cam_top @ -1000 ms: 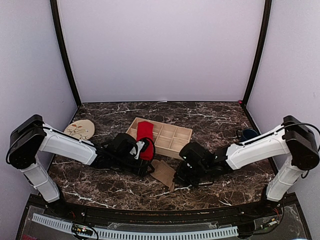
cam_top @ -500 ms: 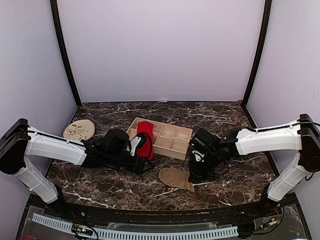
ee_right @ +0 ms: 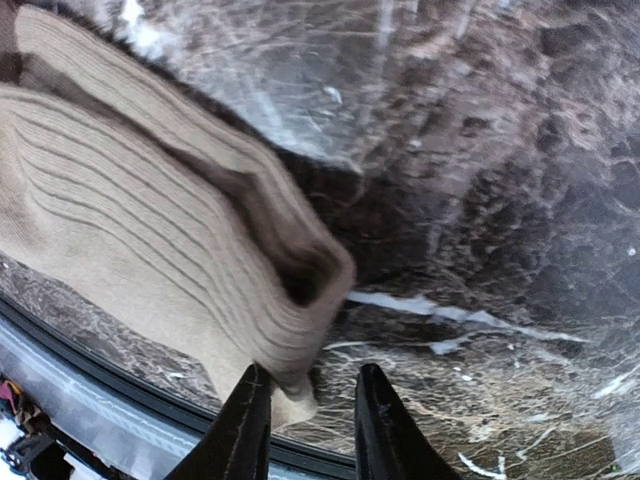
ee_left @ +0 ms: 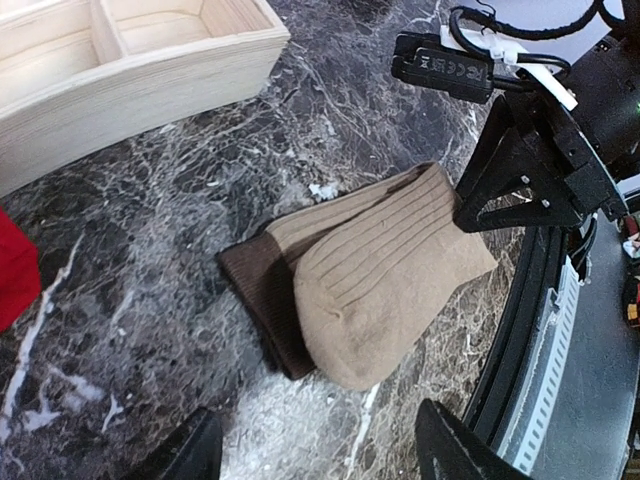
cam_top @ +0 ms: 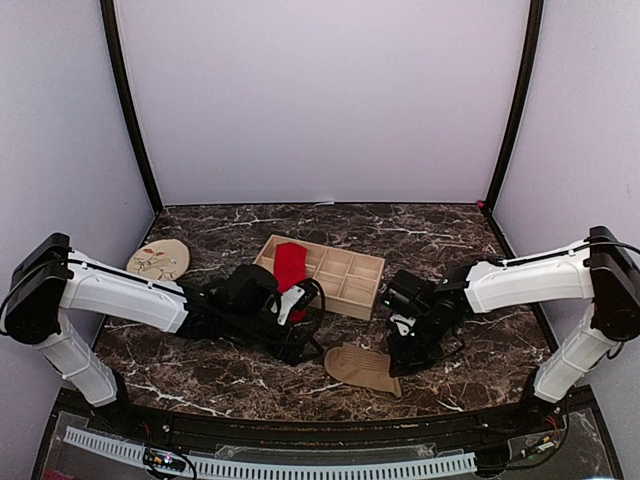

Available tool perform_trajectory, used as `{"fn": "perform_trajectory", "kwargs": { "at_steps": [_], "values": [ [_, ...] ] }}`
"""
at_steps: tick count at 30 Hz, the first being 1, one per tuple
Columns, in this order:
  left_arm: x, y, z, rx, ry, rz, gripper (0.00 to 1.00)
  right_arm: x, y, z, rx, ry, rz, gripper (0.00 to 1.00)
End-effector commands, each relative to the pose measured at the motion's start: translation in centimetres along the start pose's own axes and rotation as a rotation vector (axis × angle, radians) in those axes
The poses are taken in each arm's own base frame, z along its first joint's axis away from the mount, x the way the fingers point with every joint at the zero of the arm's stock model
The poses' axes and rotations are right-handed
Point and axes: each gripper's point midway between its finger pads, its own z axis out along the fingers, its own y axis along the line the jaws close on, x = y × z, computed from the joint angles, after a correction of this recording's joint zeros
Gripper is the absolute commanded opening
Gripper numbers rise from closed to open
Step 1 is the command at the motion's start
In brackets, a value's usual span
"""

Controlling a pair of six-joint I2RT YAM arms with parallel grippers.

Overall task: Roll the socks
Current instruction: Put down the sock at the center of the board, then roll the sock at the center of the board.

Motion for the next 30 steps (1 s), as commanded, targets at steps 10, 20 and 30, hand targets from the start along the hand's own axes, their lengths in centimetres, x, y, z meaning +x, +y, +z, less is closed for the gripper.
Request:
{"fn": "perform_trajectory", "kwargs": {
  "at_steps": [10,20,30],
  "values": [
    [1.8,0.0,3.6,-0.007,0.134,0.001,0.74,-0.8,0.2,-0.9,-0.093,-0.118,0.075,0.37],
    [0.6,-0.1,4.7,-0.024,0.121,0.005,0.63,-1.3,0.9,-0.8,-0.118,-0.127,0.066,0.37],
    [0.6,-0.7,5.5,-0.009,0.143,0.002,0.41,-1.3,1.0,-0.6,-0.123,-0.124,0.058,0.37]
  ]
}}
